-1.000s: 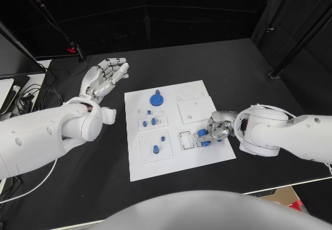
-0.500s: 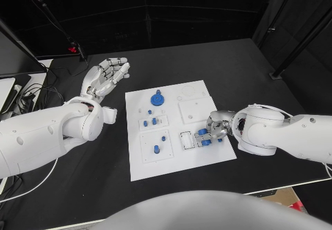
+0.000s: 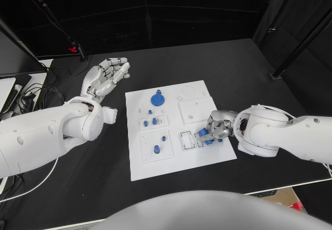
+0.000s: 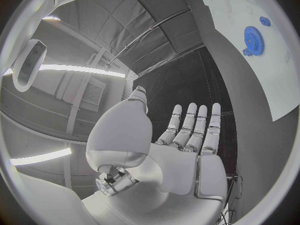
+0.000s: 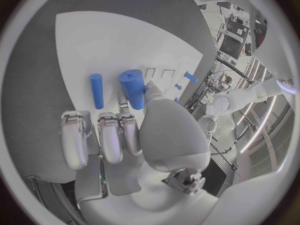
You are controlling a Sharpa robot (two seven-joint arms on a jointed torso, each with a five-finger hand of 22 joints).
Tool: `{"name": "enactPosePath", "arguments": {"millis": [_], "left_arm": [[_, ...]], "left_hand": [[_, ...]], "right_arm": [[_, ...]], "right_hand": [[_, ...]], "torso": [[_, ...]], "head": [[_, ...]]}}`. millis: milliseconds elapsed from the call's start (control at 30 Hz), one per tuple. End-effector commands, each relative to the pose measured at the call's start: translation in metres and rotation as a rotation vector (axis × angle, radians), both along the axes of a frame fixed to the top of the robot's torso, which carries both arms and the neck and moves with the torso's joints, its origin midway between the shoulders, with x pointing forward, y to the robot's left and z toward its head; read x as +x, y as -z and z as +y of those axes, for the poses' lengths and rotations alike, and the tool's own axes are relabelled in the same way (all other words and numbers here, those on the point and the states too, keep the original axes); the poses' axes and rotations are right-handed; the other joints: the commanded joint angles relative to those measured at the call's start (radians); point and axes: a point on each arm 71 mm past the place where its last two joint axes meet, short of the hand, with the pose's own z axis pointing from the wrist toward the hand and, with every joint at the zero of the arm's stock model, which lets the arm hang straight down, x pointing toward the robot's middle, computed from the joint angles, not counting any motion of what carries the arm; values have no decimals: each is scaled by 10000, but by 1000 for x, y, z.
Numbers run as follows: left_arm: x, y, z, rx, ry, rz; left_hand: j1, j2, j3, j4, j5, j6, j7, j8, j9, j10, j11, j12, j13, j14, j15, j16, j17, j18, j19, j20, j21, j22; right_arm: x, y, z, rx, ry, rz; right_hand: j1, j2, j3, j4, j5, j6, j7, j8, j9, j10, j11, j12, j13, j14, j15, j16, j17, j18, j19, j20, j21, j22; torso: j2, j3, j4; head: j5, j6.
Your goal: Assemble the parts on the task board
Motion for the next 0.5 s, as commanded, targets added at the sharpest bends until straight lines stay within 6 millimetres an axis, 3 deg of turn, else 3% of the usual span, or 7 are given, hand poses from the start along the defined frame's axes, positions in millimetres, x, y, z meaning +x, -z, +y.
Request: {"name": "enactPosePath", "arguments": {"millis": [33, 333, 500], "left_arm": [[-3, -9, 0, -402, 186, -1174], [-2, -9, 1, -385, 162, -1151], [-2, -8, 1, -386, 171, -1129]], "left_hand": [[30, 100, 6, -27, 61, -84, 1534, 40, -16, -60, -40, 51, -8, -38, -23, 36, -7, 55, 31, -9, 61, -7], [31, 108, 5, -27, 62, -86, 1533, 43, -19, -62, -40, 57, -12, -39, -23, 42, -15, 54, 26, -9, 60, -15], [31, 108, 5, -27, 62, -86, 1533, 43, -19, -62, -40, 57, -12, -39, -23, 42, -15, 54, 26, -9, 60, -15]], "right_arm": [[-6, 5, -3, 1154, 751, 308], [-15, -1, -13, 3501, 2236, 588], [-20, -3, -15, 4843, 3051, 857]], "right_hand": [[514, 392, 1065, -828, -23, 233, -30, -171, -2981, 1023, -16, 33, 2631, 1056, -21, 25, 2634, -72, 1021, -46, 34, 2633], [390, 173, 1590, -816, 306, 781, -38, -545, -3168, 1023, -11, 33, 2631, 1056, -15, 25, 2634, -72, 1021, -21, 34, 2633], [179, 49, 1729, -745, 967, 1115, -90, -818, -3262, 1023, -72, 33, 2631, 1056, -55, 25, 2634, -72, 1021, -62, 34, 2633]], "torso": [[1, 2, -4], [-9, -11, -11], [1, 4, 0]], "head": [[18, 0], [39, 0], [56, 0]]}}
